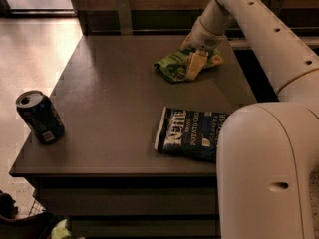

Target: Move green rice chip bag near pepsi can

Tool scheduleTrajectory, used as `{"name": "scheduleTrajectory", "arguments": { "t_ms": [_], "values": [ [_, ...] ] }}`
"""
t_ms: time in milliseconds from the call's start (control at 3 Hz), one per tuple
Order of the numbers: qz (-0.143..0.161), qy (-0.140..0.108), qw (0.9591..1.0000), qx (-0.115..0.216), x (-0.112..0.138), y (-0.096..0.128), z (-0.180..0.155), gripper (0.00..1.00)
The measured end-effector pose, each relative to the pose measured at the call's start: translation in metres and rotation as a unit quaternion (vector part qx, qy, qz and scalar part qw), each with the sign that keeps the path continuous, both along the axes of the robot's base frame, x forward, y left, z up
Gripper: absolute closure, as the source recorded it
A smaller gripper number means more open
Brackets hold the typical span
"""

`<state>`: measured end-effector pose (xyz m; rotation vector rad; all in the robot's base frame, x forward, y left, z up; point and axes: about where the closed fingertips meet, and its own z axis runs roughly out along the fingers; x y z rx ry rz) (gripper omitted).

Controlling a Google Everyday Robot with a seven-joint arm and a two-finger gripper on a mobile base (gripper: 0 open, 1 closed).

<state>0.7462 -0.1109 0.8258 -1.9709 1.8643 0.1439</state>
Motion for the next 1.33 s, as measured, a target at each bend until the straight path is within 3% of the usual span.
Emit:
{"name": "scheduleTrajectory", "arguments": {
  "t_ms": [333,667,1000,1333],
  "values": [
    [-0.004,-0.016,0.9998,-0.014,-0.002,0.002,0.015,1.0],
    [-0.012,-0.048,0.9978,-0.044,-0.012,0.007,0.046,1.0],
    [-0.015,-0.092,0.9929,-0.073,-0.031,0.02,0.082,1.0],
    [0.014,-0.127,0.9888,-0.078,-0.071,0.045,0.11,1.0]
  ]
}}
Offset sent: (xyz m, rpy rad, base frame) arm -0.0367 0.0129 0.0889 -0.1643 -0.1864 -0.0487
